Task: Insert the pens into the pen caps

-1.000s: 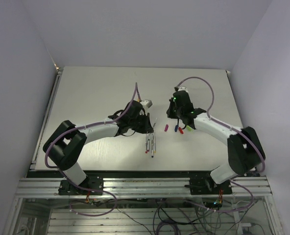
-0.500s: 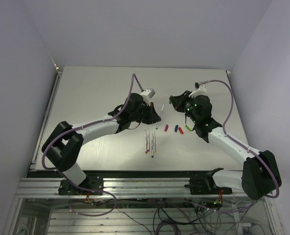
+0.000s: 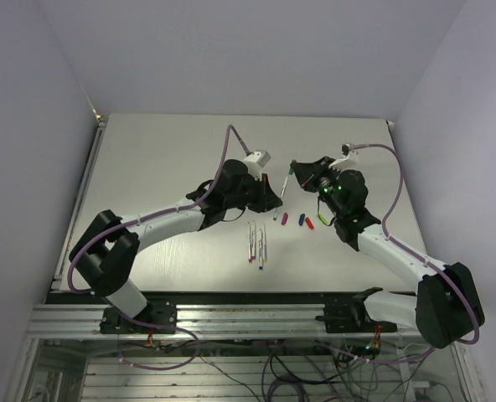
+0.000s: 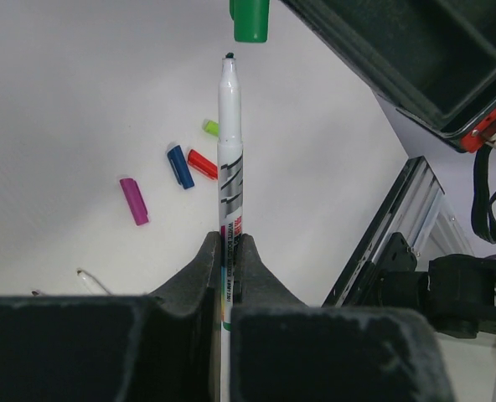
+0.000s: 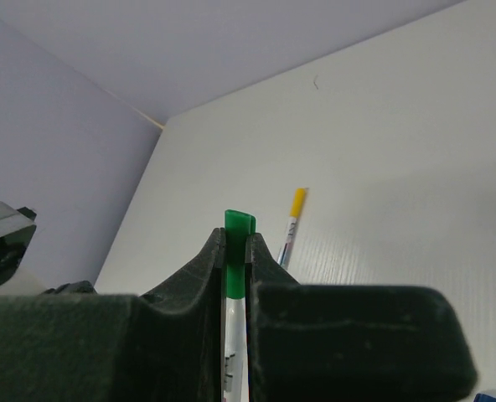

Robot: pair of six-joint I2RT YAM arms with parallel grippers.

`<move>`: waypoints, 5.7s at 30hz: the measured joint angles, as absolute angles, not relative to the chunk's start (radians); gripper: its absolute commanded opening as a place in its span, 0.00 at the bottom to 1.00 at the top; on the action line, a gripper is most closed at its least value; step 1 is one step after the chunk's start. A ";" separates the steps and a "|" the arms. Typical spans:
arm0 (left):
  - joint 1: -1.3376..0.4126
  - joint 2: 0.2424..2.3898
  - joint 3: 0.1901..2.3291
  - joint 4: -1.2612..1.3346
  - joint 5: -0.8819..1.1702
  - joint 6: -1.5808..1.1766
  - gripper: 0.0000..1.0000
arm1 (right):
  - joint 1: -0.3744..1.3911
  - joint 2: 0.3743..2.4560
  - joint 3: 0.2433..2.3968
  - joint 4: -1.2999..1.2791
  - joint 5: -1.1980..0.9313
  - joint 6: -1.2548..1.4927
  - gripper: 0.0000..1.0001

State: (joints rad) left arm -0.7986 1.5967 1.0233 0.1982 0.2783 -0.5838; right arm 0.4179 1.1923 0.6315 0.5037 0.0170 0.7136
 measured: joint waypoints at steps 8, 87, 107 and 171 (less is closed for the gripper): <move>-0.803 1.593 1.023 0.198 0.277 -0.584 0.07 | 0.418 1.192 0.631 0.520 0.014 0.741 0.00; -0.756 1.596 0.968 0.295 0.160 -0.696 0.07 | 0.494 1.314 0.746 0.382 -0.094 0.556 0.00; -0.682 1.604 0.994 0.300 0.089 -0.641 0.07 | 0.538 1.348 0.839 0.236 0.027 0.529 0.51; -0.677 1.990 1.483 -0.318 -0.226 -0.565 0.53 | 0.538 1.146 0.744 0.072 0.342 0.570 0.55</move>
State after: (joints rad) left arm -0.6765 1.9900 1.4834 -0.3176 -0.2256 -0.5648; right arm 0.5381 1.1461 0.7441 0.0715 0.3416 0.5705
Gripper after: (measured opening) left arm 0.534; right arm 0.560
